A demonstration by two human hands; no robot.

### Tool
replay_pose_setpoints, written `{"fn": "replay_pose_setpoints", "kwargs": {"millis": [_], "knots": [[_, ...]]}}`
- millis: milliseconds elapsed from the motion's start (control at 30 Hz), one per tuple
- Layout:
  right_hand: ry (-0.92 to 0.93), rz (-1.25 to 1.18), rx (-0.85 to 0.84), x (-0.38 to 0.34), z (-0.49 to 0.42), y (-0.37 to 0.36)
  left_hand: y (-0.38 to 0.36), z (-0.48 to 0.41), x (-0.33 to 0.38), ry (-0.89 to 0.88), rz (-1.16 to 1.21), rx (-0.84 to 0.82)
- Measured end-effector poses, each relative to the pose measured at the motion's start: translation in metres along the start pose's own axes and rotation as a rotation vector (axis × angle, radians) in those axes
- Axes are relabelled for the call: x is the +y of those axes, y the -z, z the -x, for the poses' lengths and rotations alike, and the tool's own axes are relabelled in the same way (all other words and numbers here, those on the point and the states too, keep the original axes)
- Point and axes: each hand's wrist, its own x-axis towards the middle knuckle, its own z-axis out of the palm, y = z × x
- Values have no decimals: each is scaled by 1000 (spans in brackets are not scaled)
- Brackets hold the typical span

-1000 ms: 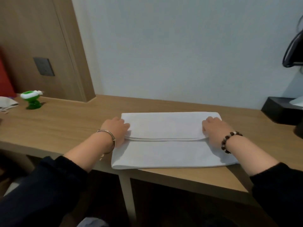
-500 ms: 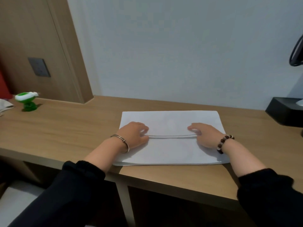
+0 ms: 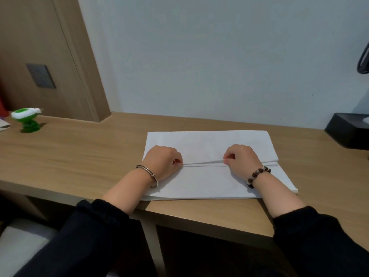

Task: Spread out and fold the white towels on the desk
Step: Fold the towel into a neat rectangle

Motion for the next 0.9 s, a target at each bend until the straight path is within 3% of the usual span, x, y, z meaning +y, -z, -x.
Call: {"fn": "replay_pose_setpoints", "kwargs": {"millis": [67,133,200,400,533,633,800,900], "knots": [[59,11,57,2,2,4,0,1,1,-8,-17,10],[129,80,5,5,6,6,0,2,2,-11,-30,6],[133,105,-69,8,10,6,1,2,3,-17,-43,-7],[132,124,-18,11,11,0,5,3,6,-103,-217,-60],[103,93,8,17,13,5,6,5,6,-73,-187,-72],[46,263,54,29,17,19,5,9,3,-70,-108,-60],[-199,465,128,43,28,39,5,14,-6,-97,39,13],[-167,542,117,45,31,37,7,16,-14,-82,2,35]]}}
